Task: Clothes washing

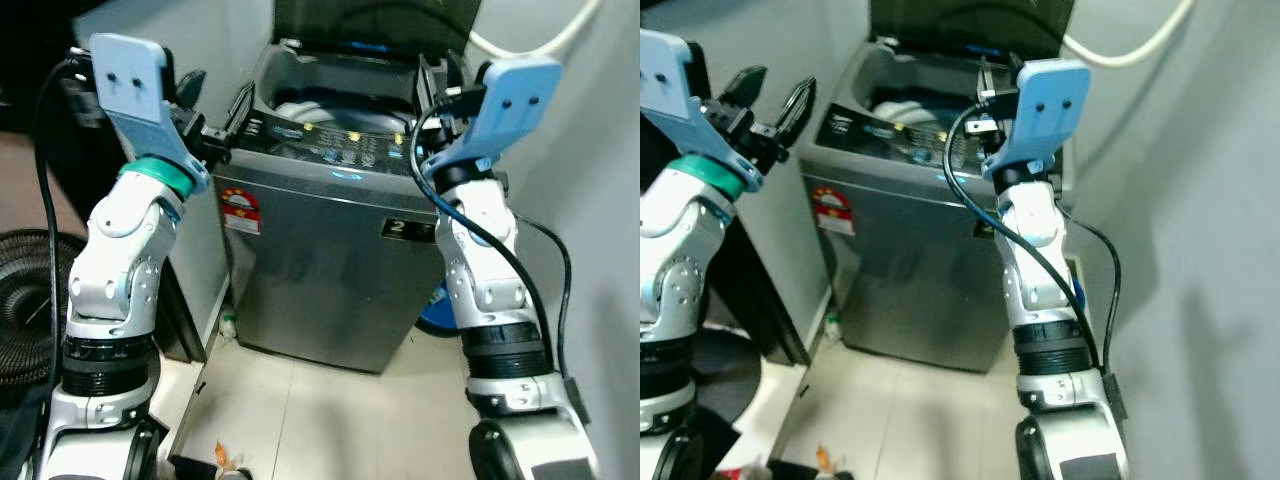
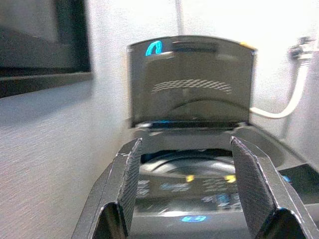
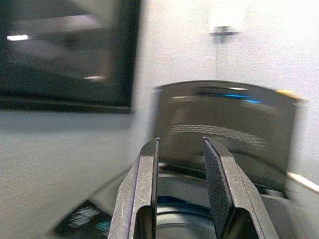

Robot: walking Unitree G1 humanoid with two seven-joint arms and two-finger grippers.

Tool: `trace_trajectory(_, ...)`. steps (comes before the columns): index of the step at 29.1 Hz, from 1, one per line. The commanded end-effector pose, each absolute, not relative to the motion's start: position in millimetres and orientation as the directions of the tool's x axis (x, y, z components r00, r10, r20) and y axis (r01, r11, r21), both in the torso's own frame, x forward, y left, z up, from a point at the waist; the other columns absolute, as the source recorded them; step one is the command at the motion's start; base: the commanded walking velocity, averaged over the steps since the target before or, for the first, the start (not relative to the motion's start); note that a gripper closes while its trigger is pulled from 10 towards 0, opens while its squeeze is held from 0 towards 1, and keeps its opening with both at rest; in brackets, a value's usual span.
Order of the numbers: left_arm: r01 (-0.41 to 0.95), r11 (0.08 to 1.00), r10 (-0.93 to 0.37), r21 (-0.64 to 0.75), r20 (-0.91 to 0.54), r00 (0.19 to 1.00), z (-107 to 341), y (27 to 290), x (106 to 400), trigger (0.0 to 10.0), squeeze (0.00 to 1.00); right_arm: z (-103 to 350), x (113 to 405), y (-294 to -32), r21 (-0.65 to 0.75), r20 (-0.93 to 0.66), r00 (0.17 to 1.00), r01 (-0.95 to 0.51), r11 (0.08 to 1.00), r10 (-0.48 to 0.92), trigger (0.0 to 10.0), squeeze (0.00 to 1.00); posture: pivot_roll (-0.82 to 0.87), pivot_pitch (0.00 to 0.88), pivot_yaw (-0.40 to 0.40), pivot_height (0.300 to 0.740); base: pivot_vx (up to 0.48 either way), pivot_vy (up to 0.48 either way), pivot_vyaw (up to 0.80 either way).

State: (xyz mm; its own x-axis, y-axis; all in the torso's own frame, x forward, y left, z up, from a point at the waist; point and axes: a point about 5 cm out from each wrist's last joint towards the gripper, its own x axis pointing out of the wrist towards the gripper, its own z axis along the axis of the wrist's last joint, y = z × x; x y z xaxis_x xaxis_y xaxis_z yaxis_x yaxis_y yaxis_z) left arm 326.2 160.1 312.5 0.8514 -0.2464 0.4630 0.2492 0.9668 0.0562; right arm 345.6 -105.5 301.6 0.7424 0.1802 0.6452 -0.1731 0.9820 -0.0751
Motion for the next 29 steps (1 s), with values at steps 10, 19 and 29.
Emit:
trace_trajectory(10, 0.253, 0.965, -0.256, 0.069, 0.451, 0.855, 310, 158, 327, 10.0, 0.00, 295, 346, -106, -0.085, 0.627, 0.754, -0.182, 0.980, 0.195, 10.0, 0.00, 0.03, 0.061, -0.014, 0.740, 0.000, 0.000, 0.79)
trace_trajectory(19, 0.236, 0.968, -0.250, 0.085, 0.418, 0.873, 300, 158, 328, 10.0, 0.00, 283, 349, -108, -0.093, 0.594, 0.780, -0.179, 0.979, 0.199, 10.0, 0.00, 0.04, 0.067, -0.017, 0.740, 0.000, 0.000, 0.79)
trace_trajectory(29, 0.132, 0.986, -0.158, 0.106, 0.293, 0.943, 261, 185, 327, 10.0, 0.00, 222, 355, -137, -0.107, 0.415, 0.896, -0.125, 0.986, 0.158, 10.0, 0.00, 0.03, 0.068, -0.015, 0.740, 0.000, 0.000, 0.79)
